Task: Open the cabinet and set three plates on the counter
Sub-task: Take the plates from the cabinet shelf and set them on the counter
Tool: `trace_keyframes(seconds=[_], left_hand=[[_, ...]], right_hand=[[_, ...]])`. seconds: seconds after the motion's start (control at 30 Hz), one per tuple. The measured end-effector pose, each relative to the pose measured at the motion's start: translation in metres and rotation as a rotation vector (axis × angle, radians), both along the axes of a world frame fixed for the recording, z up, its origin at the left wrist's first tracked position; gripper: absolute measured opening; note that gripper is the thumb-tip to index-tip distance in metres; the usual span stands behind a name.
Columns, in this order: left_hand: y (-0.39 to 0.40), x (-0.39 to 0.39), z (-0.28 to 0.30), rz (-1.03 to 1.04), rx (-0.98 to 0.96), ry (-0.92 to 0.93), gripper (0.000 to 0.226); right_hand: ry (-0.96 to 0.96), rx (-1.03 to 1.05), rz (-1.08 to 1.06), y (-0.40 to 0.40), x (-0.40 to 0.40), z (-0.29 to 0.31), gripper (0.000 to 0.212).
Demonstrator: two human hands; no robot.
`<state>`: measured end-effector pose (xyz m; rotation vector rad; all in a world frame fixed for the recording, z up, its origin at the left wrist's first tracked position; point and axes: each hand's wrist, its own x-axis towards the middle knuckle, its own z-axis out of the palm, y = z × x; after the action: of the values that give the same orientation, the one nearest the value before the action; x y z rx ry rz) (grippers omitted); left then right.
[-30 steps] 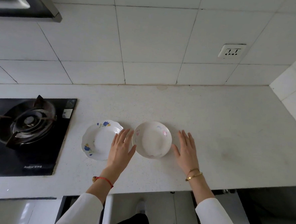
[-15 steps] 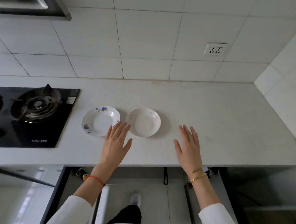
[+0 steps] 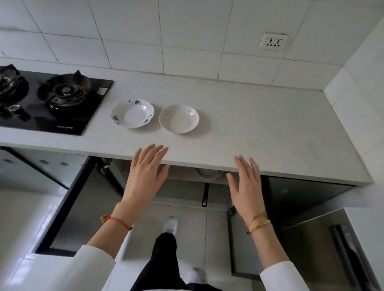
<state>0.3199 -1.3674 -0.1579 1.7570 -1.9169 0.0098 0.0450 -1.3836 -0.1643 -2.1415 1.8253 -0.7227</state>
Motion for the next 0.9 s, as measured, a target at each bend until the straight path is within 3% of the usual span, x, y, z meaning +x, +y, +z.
trace_keyframes(seconds=[0.5,0.9], left_hand=[[0.056,-0.036,-0.045,0.023,0.109,0.044,0.043],[0.003,-0.053,-0.162,0.013,0.218,0.029,0.040]], right_hand=[[-0.019,0.075,-0.012,0.049,-0.026,-0.049,0.049],[-0.018,0.140,-0.018,-0.002,-0.023,-0.169,0.047]])
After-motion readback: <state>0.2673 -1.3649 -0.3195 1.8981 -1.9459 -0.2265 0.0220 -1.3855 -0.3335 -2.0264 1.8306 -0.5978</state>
